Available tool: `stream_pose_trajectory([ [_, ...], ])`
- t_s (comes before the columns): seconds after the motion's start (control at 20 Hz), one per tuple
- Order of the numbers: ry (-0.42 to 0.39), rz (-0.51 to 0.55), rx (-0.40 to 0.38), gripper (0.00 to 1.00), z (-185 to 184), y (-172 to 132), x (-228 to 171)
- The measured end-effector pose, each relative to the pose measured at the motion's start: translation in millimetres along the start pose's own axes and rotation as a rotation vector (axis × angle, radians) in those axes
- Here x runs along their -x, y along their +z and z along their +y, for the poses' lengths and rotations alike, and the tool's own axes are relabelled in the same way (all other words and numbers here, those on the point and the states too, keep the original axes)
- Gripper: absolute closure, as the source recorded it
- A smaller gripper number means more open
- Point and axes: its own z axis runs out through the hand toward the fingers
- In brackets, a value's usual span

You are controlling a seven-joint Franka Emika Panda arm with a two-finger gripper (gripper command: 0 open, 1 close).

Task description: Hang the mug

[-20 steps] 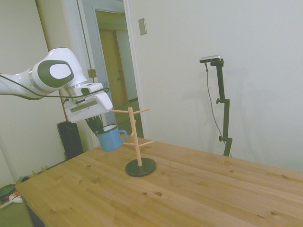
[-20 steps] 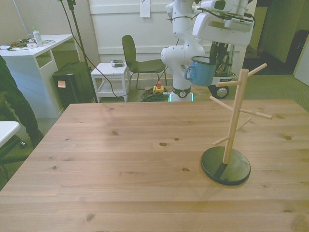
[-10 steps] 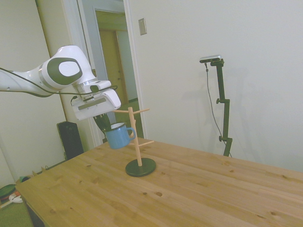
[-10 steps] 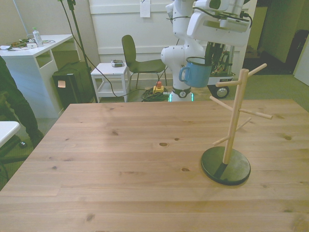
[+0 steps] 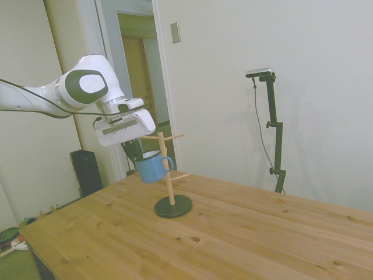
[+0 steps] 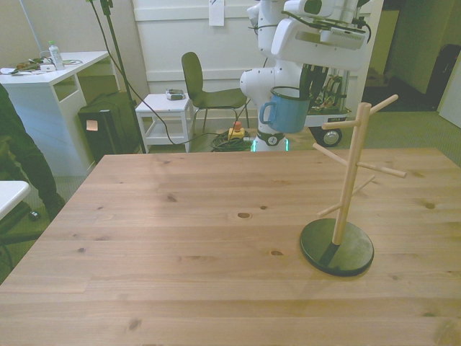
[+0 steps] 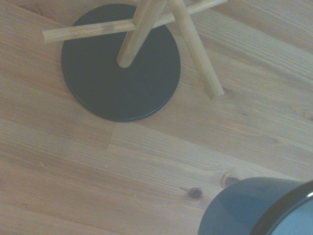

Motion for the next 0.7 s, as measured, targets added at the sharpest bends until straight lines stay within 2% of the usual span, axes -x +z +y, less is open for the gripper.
stream_pose_trajectory([
  [0.7,-0.017,-0.002,0.004,1.00,-14.9,4.6,-10.4],
])
